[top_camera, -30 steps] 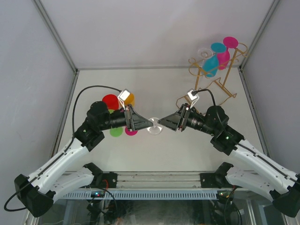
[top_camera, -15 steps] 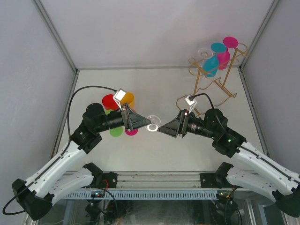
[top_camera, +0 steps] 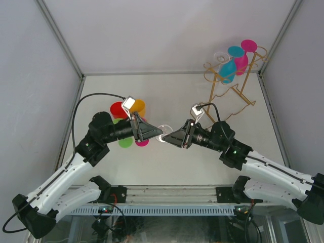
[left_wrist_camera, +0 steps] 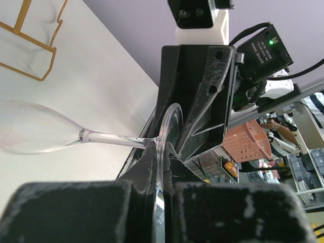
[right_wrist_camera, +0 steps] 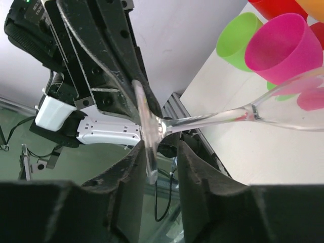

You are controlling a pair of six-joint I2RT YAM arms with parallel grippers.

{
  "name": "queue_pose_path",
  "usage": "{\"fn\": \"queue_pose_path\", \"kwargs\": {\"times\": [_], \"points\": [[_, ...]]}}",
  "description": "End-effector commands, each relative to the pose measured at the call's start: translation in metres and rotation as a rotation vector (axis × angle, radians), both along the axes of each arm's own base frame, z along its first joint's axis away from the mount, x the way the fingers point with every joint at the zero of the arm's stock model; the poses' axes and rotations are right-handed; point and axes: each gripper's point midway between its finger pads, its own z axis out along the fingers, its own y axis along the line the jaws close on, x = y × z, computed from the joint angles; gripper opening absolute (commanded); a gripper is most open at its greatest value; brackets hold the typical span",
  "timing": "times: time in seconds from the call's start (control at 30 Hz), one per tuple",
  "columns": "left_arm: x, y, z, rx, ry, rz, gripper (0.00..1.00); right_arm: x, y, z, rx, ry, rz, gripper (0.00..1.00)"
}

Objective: Take the wine glass off the wine glass rack
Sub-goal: Place the wine glass at the center of the board.

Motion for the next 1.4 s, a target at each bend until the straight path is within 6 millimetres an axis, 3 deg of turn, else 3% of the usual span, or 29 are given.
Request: {"fn": "queue_pose_path", "kwargs": {"times": [0.0, 0.43, 0.9, 0.97, 1.1, 1.17, 1.2, 1.3, 1.37], "points": [[-0.001, 0.002, 0.011, -0.021, -0.078, 0.005, 0.00, 0.006, -0.004, 0.026, 0.116, -0.050, -0.056, 0.26], [-0.002, 0.001, 0.013, -0.019, -0.083, -0.007, 0.00, 0.007, -0.001, 0.026, 0.124, -0.052, -0.046, 0.20], [-0.002, 0.001, 0.012, -0.016, -0.081, -0.008, 0.00, 0.003, 0.004, 0.022, 0.120, -0.037, -0.009, 0.21], [-0.002, 0.001, 0.012, -0.017, -0.082, -0.007, 0.00, 0.002, 0.005, 0.026, 0.137, -0.044, 0.006, 0.19], [-0.001, 0.001, 0.013, -0.017, -0.084, -0.004, 0.00, -0.002, 0.006, 0.037, 0.173, -0.086, 0.040, 0.00], [-0.002, 0.001, 0.014, -0.018, -0.086, -0.005, 0.01, 0.000, 0.005, 0.036, 0.165, -0.106, 0.030, 0.00], [0.000, 0.001, 0.015, -0.018, -0.087, 0.001, 0.04, 0.000, 0.005, 0.034, 0.154, -0.115, 0.033, 0.00], [0.001, 0.003, 0.015, -0.009, -0.087, 0.017, 0.31, -0.004, 0.002, 0.031, 0.121, -0.173, 0.046, 0.00], [-0.001, 0.005, 0.017, -0.009, -0.090, 0.016, 0.40, -0.008, -0.001, 0.029, 0.087, -0.247, 0.052, 0.00]]}}
